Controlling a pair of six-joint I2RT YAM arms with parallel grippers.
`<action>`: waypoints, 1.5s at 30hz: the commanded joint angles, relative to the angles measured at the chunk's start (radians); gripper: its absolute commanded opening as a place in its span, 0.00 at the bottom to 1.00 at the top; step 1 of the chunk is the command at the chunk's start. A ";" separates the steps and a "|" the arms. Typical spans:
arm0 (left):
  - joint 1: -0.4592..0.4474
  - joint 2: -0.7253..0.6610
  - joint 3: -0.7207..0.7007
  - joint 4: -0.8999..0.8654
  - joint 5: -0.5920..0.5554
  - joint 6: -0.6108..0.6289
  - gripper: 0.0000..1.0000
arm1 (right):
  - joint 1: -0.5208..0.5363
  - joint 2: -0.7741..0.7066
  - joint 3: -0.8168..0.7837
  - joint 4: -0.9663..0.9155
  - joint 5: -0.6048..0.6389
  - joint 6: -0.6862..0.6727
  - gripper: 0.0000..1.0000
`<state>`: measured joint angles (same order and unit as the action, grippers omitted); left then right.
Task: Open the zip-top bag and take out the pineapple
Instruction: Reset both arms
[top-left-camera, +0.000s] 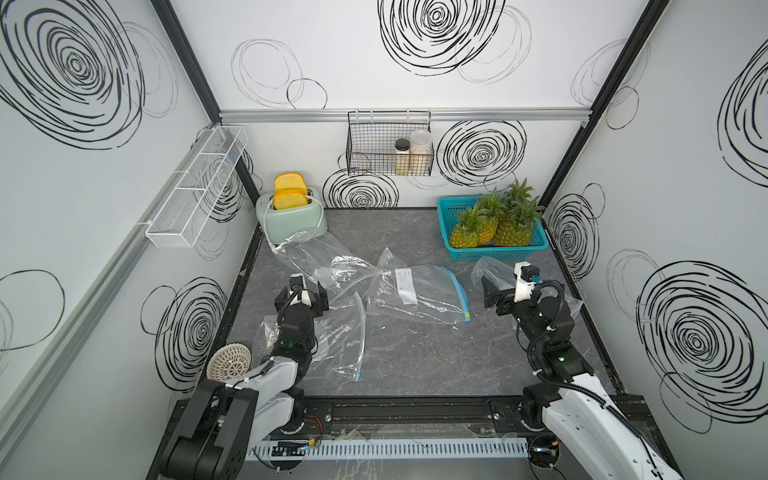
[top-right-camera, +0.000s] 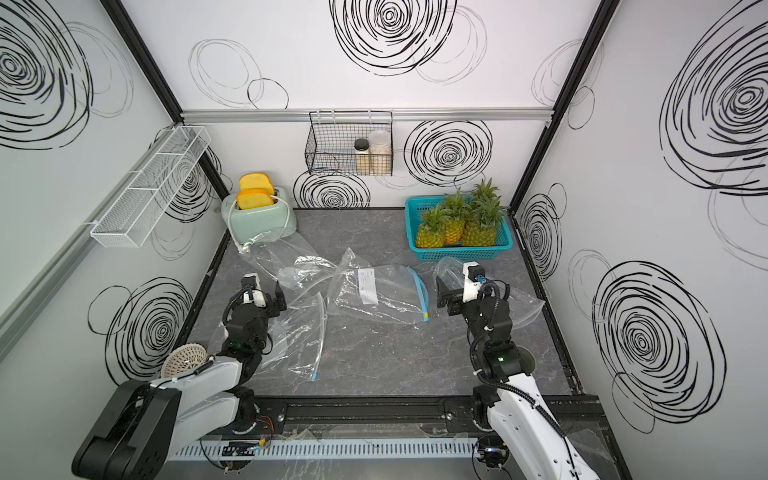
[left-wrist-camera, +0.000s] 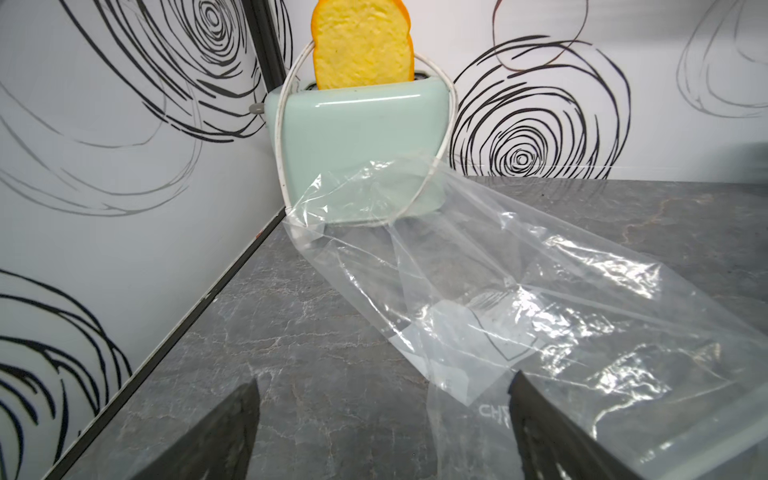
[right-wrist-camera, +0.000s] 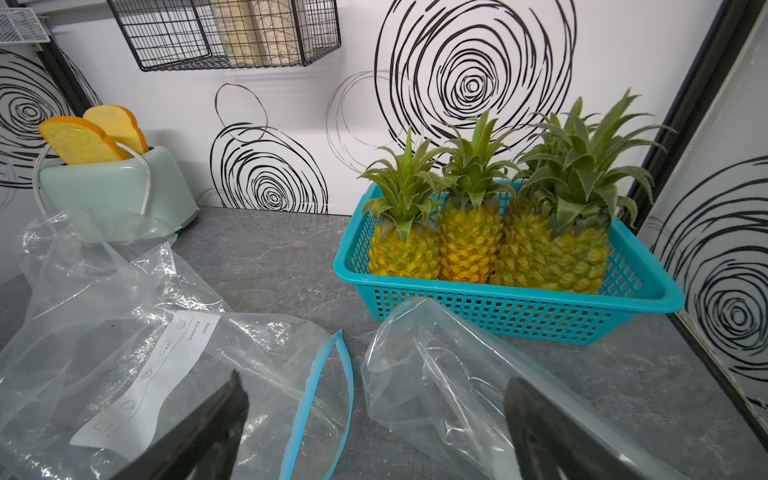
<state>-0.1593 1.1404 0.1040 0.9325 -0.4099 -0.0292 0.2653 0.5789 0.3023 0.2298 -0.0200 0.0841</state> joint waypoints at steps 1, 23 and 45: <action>0.023 0.043 0.006 0.225 0.062 0.047 0.96 | 0.007 -0.012 -0.008 0.085 -0.023 -0.039 0.98; 0.103 0.323 0.096 0.359 0.360 0.035 0.96 | -0.025 0.018 -0.141 0.202 0.194 -0.063 0.98; 0.109 0.323 0.110 0.331 0.358 0.029 0.96 | -0.242 0.611 -0.111 0.672 0.092 -0.027 0.98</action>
<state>-0.0624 1.4612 0.1951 1.2198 -0.0631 -0.0109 0.0280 1.1767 0.1722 0.7811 0.0898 0.0780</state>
